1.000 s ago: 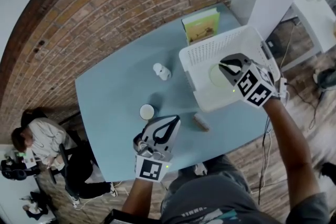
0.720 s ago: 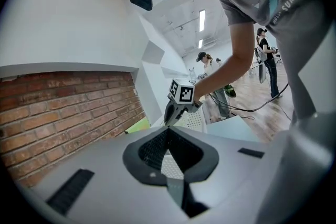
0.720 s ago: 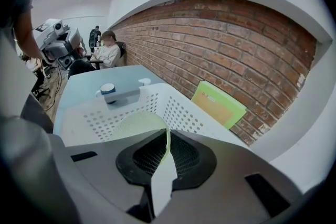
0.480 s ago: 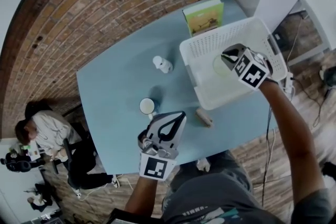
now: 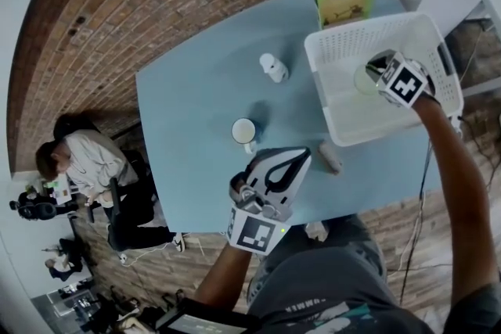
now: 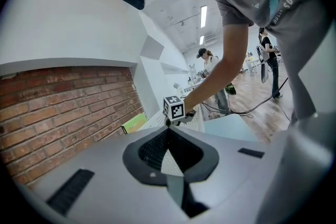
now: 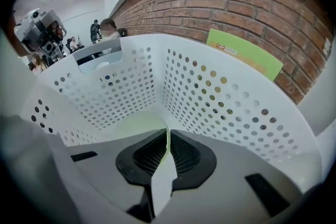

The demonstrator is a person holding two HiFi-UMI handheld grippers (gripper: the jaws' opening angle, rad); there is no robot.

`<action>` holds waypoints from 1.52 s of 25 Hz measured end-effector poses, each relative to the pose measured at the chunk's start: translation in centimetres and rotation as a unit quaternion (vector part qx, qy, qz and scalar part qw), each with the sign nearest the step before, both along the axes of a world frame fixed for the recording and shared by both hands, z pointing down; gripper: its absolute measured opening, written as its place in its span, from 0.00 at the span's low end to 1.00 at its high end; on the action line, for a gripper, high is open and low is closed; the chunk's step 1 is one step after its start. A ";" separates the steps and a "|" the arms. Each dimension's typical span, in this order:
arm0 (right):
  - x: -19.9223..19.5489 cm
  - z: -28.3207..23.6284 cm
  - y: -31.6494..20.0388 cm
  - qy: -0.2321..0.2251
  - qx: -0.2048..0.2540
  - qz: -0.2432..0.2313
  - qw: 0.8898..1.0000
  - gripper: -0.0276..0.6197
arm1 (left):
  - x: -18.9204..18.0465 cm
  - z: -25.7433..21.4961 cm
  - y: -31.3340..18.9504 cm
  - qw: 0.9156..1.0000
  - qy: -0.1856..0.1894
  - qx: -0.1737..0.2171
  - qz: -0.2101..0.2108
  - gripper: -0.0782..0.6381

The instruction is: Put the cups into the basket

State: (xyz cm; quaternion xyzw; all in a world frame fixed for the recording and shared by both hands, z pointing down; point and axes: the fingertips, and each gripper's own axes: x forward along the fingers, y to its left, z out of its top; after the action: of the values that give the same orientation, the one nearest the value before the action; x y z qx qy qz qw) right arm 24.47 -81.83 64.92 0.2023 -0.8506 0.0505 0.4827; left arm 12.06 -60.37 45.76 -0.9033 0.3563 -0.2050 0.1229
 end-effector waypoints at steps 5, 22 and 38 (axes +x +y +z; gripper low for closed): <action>-0.4 2.1 0.2 -0.004 -0.033 0.006 0.999 0.09 | -0.5 0.5 0.1 1.000 0.002 -0.007 -0.005 0.11; -0.4 2.1 0.4 0.021 -0.036 0.004 0.999 0.16 | -3.2 0.3 2.4 1.000 0.005 0.000 -0.010 0.11; -6.2 -25.8 7.7 -0.147 0.330 0.022 0.932 0.12 | -8.7 -2.8 7.0 0.998 0.038 0.045 0.004 0.11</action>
State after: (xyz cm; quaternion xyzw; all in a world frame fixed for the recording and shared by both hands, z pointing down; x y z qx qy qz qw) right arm 18.25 -74.13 39.14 0.3596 -0.8760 -0.1931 0.2571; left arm 3.38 -53.36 42.96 -0.9055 0.3657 -0.1536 0.1507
